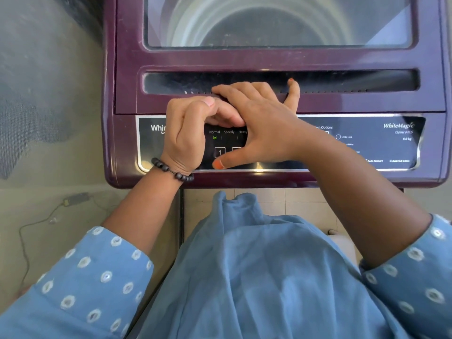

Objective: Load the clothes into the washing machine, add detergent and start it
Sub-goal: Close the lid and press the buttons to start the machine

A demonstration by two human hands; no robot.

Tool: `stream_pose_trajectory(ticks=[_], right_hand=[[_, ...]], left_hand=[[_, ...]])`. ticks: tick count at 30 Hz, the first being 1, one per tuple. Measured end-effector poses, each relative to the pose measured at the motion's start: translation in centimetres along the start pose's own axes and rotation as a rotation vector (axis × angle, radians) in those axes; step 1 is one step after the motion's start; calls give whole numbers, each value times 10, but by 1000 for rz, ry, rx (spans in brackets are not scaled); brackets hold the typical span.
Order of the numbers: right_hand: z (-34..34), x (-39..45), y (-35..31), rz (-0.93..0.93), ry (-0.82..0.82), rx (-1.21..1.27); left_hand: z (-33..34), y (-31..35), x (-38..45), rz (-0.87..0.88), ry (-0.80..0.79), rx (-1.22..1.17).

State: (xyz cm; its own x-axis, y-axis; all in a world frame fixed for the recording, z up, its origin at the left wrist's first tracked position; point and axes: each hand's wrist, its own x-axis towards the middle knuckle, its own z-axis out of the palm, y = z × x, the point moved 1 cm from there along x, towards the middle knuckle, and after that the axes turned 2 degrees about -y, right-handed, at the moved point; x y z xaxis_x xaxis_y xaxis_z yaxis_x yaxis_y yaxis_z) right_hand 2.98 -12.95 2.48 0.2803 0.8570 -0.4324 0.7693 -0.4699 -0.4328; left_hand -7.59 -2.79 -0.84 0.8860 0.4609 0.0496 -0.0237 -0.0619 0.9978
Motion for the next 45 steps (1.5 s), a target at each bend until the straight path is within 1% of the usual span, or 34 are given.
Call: stream_pose_trajectory(ticks=[6, 11, 16, 24, 27, 29, 31, 35, 39, 45], right_hand=[[-5, 0, 3, -43, -78, 38], [-10, -1, 6, -37, -126, 63], [-9, -1, 5, -29, -122, 74], [-7, -2, 3, -32, -74, 80], [-10, -6, 6, -52, -68, 106], [-15, -10, 15, -48, -32, 116], [-19, -16, 26, -13, 20, 96], [-11, -20, 35, 1, 33, -11], [-7, -15, 33, 17, 62, -7], [-2, -14, 31, 43, 118, -53]], left_hand=[[1, 0, -1, 15, 17, 35], [1, 0, -2, 10, 24, 27], [2, -1, -2, 9, 29, 20], [3, 1, -2, 14, 44, 3], [5, 4, -3, 32, 16, 6], [5, 6, -4, 48, -2, -3], [7, 7, -4, 49, -10, -16], [15, 3, -5, 38, -67, 39], [14, 1, -2, -15, -68, 0], [15, 1, -1, -24, -69, -13]])
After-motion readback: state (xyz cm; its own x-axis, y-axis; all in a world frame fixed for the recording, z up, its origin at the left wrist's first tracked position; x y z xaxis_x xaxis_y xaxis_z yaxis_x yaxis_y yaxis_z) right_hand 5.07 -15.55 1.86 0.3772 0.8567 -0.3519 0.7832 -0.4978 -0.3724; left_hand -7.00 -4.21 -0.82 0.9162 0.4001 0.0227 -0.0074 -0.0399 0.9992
